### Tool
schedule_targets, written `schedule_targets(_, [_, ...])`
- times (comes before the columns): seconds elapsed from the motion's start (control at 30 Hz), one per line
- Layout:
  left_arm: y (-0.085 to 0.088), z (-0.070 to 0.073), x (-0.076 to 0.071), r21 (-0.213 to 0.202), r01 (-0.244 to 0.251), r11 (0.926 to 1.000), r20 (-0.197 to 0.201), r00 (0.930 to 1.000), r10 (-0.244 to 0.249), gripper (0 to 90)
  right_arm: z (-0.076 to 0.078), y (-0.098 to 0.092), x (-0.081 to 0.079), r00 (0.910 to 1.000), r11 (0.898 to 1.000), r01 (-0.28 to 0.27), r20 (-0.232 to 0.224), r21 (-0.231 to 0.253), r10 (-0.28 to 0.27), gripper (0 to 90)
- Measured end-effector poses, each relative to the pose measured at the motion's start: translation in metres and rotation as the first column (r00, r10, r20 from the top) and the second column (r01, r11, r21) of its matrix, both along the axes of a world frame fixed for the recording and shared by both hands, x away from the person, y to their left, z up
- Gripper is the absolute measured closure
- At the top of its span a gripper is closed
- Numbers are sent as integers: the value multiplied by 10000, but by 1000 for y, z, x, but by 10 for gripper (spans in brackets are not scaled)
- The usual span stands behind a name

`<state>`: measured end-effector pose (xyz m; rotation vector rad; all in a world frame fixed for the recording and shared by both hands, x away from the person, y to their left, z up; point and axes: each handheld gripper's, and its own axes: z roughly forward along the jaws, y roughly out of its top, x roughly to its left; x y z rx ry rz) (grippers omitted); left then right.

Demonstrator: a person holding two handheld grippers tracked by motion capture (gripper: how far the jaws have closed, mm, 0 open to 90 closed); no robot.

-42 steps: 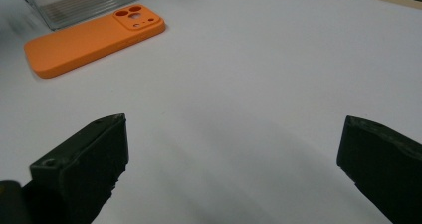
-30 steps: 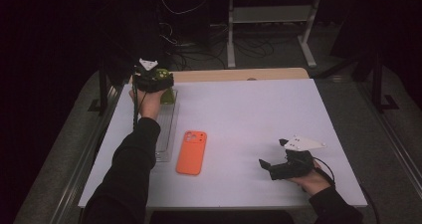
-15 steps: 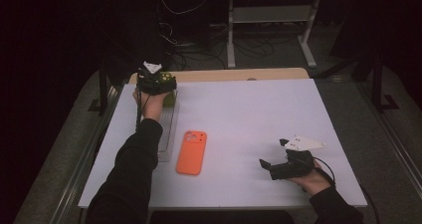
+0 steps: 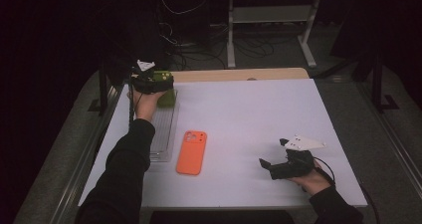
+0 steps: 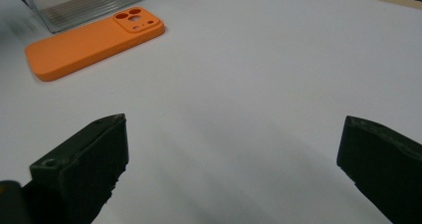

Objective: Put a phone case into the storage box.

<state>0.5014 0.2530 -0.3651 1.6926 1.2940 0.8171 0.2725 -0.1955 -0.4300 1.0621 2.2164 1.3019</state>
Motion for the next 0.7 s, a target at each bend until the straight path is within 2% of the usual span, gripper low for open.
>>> schedule_targets(0.03, [2,2,-1,104,123,9999,-53,9999,-123,0,0,1,0,10000,10000,30,-39,10,-30,0])
schedule_targets(0.13, [4,9,-9,-80,429,9990,-284,9987,-432,0,1,1,-1,10000,10000,-38,-22,-67,38,0])
schedule_targets(0.2, [6,15,-15,3,664,9978,-398,9970,-664,0,1,2,-2,10000,10000,-15,-61,-69,14,0])
schedule_targets(0.37, [10,26,-33,-310,1376,9900,-430,9894,-1389,0,0,3,-1,10000,9999,-32,-62,-120,31,0])
schedule_targets(0.57, [10,32,-57,-548,2268,9724,-676,9708,-2303,0,1,4,1,10000,9999,-4,-55,-134,4,0])
schedule_targets(0.67, [8,36,-68,-536,2744,9601,-703,9581,-2777,0,1,7,2,10000,9999,-19,-92,-133,18,0])
schedule_targets(0.7, [7,37,-73,-512,2940,9544,-749,9519,-2972,0,1,7,2,9999,9999,-20,-156,-99,18,0])
